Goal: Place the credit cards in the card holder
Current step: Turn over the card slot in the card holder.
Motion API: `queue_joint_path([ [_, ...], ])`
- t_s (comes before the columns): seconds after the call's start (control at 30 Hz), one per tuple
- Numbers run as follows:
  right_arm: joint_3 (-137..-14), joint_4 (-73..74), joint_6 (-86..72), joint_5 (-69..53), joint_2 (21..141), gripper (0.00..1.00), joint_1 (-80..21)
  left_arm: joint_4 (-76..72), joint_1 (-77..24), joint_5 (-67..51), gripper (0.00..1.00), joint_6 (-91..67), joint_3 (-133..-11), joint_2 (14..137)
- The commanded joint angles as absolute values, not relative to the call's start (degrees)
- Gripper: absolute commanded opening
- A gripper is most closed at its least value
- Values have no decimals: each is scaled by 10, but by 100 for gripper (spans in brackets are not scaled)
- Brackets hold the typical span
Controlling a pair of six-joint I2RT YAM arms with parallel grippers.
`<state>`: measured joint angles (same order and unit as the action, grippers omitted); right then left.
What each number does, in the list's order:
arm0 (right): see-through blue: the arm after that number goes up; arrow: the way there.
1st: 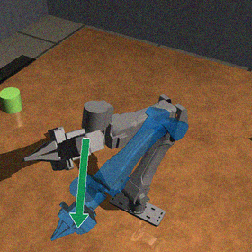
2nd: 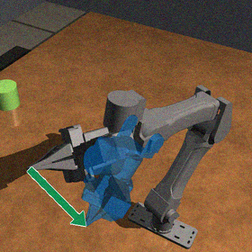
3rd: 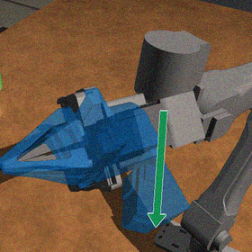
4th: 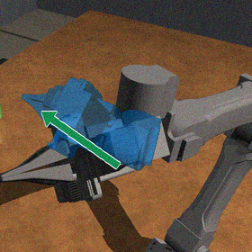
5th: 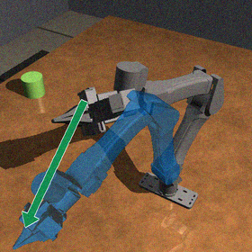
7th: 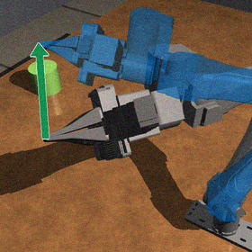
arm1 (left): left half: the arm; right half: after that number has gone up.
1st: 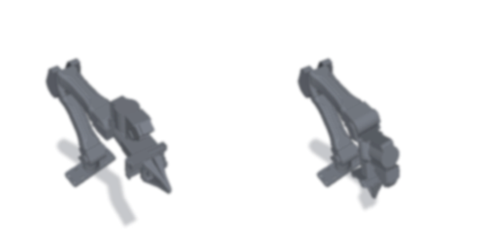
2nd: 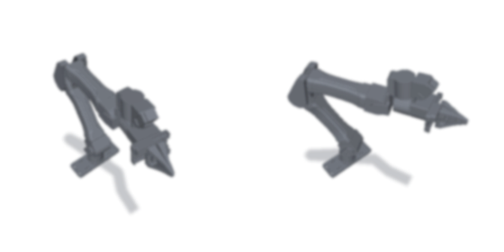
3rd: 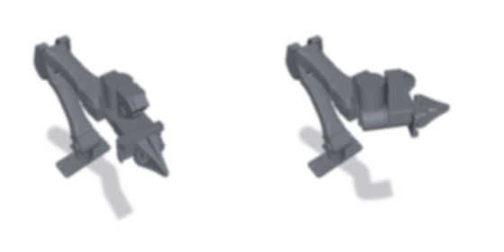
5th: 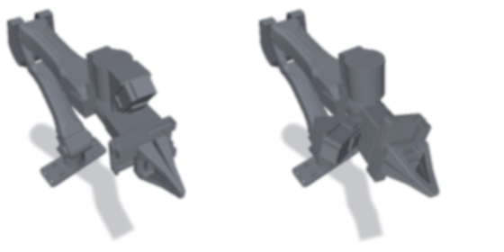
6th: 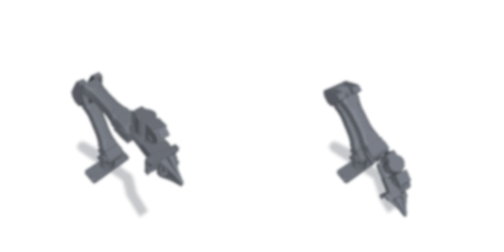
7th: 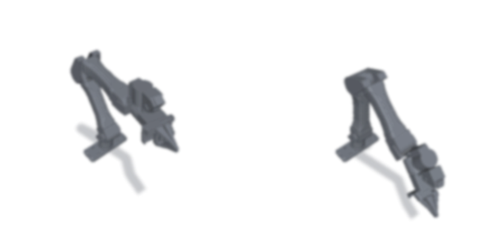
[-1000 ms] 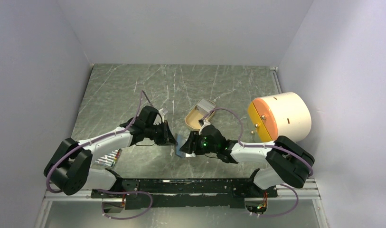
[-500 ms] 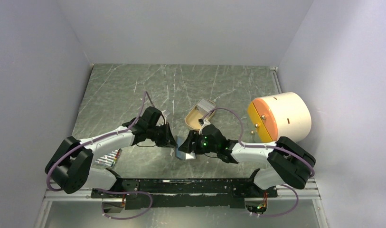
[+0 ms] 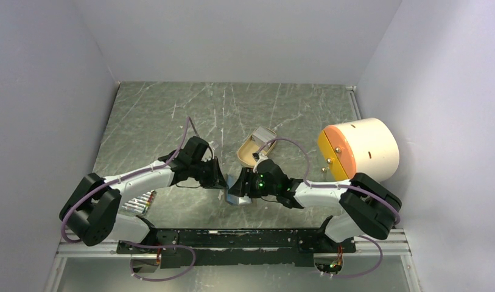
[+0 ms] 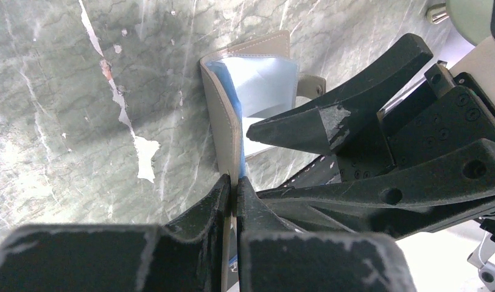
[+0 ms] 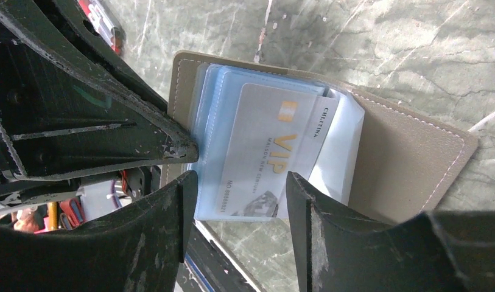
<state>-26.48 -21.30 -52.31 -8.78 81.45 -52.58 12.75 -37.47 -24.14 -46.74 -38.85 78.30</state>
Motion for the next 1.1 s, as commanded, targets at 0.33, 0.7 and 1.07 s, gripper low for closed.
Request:
queue_joint_path([
  [0.33, -262, -178, -517, -59, 792, 57, -528, 134, -381, -233, 9, -461, -404, 782],
  [0.7, -256, -173, -515, -52, 784, 57, -528, 135, -381, -233, 9, -463, -403, 781],
  [1.07, -255, -138, -505, -37, 763, 59, -528, 136, -381, -234, 9, -463, -404, 783],
])
